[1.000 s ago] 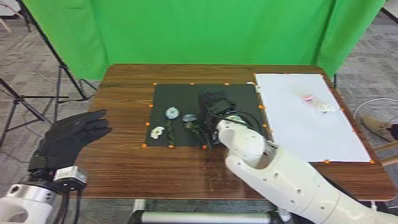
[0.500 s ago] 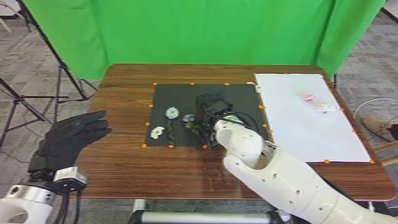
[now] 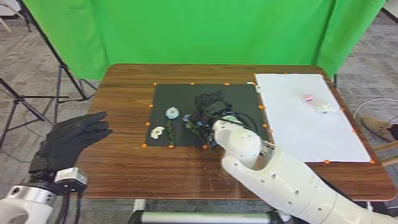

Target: Arrange flowers

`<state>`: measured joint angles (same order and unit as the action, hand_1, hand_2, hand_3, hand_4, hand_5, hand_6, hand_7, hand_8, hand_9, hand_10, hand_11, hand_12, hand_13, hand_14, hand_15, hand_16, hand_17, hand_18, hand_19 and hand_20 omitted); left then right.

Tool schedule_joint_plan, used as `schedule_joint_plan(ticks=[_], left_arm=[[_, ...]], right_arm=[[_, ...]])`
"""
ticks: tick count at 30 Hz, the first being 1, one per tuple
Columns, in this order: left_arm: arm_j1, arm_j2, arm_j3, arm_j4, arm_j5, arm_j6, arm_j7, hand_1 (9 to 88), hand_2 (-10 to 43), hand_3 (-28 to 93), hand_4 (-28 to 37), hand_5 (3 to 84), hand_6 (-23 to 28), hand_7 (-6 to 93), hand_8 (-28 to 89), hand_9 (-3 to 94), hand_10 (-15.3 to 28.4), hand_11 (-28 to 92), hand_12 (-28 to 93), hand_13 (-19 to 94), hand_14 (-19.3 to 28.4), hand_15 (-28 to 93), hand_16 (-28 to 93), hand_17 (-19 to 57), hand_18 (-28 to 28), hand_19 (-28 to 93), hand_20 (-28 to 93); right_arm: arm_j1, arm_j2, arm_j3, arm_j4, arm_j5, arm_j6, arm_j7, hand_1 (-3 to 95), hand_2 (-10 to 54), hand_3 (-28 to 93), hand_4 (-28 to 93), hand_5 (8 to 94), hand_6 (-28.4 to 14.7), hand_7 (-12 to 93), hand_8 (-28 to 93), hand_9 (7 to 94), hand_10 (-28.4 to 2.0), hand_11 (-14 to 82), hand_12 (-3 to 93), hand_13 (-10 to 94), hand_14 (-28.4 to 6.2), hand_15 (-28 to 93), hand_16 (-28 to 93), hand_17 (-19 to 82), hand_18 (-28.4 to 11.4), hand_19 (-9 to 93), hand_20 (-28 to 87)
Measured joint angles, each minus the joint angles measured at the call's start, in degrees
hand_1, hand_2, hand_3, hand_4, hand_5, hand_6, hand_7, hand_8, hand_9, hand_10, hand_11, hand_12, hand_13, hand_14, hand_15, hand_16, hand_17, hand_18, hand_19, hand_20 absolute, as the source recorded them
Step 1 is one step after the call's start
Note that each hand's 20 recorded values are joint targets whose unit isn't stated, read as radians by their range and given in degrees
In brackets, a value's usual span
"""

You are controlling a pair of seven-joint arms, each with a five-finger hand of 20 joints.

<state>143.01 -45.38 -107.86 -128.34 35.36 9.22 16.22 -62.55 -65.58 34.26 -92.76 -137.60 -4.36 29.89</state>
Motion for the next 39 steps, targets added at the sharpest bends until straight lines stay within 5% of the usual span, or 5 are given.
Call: schedule_joint_plan(ticks=[7, 16, 24, 30, 39], left_arm=[[2.27, -0.13, -0.12, -0.35, -0.07, 0.29, 1.12, 27.9, 5.6, 81, -11.2, 48.5, 14.5, 13.0, -8, 42.2, 22.7, 39, 11, 32, 28.4, 63, -13, -8.1, 22.1, 57, 20], [6.41, -0.22, -0.15, -1.19, -0.62, 2.02, 4.50, 27.8, 5.7, 81, -11.2, 48.6, 14.5, 13.2, -8, 42.4, 22.8, 39, 11, 32, 28.4, 63, -13, -8.1, 22.1, 57, 21], [7.08, -0.22, -0.23, -1.70, -0.87, 2.76, 5.40, 27.8, 5.6, 81, -11.3, 48.7, 14.6, 13.3, -8, 42.4, 22.8, 39, 11, 32, 28.4, 63, -13, -8.2, 22.1, 57, 21], [6.99, -0.26, 0.59, -1.71, -1.12, 3.03, 5.62, 27.8, 5.6, 81, -11.4, 48.8, 14.6, 13.3, -8, 42.4, 22.8, 39, 11, 32, 28.4, 63, -13, -8.2, 22.1, 57, 21], [5.24, -0.27, 2.36, -1.42, -1.18, 2.97, 5.60, 27.6, 6.0, 81, -11.3, 48.8, 14.6, 13.3, -8, 42.8, 23.1, 39, 11, 32, 28.4, 63, -13, -8.2, 22.1, 57, 21]], right_arm=[[2.93, 2.78, -4.01, -1.56, -0.86, 2.04, 1.52, 19.9, 0.5, 81, -26, 65.7, -8.5, 15, -11, 63.4, -20.8, 32.2, 18.3, 52, -19.1, 77, 21, 11, -28.4, 71, 32], [4.99, 9.26, 1.89, -8.13, 9.94, 1.97, 1.96, 21.4, 3.1, 84, -24, 60.9, -6.9, 16, -11, 60.4, -20.0, 29.8, 17.6, 49, -17.9, 76, 19, 8, -28.2, 69, 31], [3.14, 19.35, 12.47, -9.08, 12.23, -0.45, -2.05, 23.6, 2.6, 88, -26, 57.2, -4.3, 21, -13, 57.6, -15.8, 31.6, 17.7, 49, -13.2, 75, 19, 9, -23.4, 67, 31], [-3.56, 25.49, 24.18, -2.19, 12.51, 1.20, -13.53, 23.3, 2.2, 89, -28, 55.8, -4.3, 22, -14, 55.9, -15.3, 31.6, 17.5, 48, -12.9, 75, 19, 8, -23.2, 65, 32], [-7.93, 27.66, 28.63, 0.85, 9.46, -6.52, -5.28, 22.2, 1.3, 88, -28, 52.7, -4.7, 21, -14, 52.3, -15.3, 30.2, 17.3, 45, -13.6, 75, 18, 7, -23.4, 64, 32]])
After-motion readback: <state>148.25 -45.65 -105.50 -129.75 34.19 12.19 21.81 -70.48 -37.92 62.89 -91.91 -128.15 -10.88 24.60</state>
